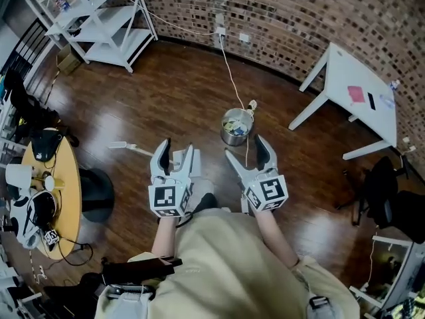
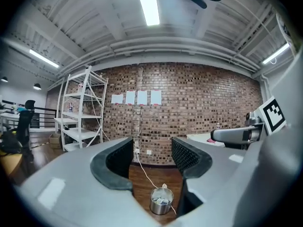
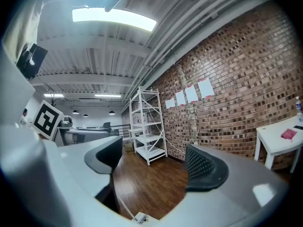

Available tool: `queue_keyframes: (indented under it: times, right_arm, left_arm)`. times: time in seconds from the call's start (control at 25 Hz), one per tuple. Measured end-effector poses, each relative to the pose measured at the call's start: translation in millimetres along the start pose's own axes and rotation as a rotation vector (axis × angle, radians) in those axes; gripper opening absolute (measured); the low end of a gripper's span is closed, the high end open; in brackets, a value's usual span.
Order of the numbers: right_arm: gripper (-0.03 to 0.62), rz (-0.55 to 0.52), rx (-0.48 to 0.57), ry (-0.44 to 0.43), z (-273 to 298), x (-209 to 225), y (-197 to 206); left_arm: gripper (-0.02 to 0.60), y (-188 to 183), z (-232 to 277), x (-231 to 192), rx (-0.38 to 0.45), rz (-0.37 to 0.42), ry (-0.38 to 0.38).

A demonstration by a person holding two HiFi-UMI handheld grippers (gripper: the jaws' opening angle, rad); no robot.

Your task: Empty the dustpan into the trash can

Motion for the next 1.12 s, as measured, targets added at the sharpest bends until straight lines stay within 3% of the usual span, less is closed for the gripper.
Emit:
queue_keyframes:
  times: [0.32,0.48,0.68,0.96,1.12]
  right_arm:
    - [0.356,-0.034,0.040,-0.008,75,30,-25]
    - [0.356,-0.032,0.038,0.006,101,24,-17]
    - [0.356,-0.003,0.017,-0.036,126,26,-4]
    - [0.356,0.055,0.014,-0.127,170,54,-7]
    - [0.356,0.084,-0.011,-0.210,198,54,-1]
  left_arm:
    - [0.206,-18,66,-45,0.069,-0.005,0.018]
    - [0.206,-11,83,-69,0.050,0.009,0.057]
    - [0.208,-1,108,-73,-0.003,0.017,0.071]
    - [0.225,0,136,-70,-0.061,0.142,0.060]
    - [0.232,-4,125,-98,-0.092,0.153,0.018]
Point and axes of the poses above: the fingertips, and each gripper's own axes: z forward along the fingers, x to its right, y out of its underside, the point moved 2 cm from there along -z, backward along the fingers, and after that the axes turned 2 degrees about x, right-handed, at the moved point
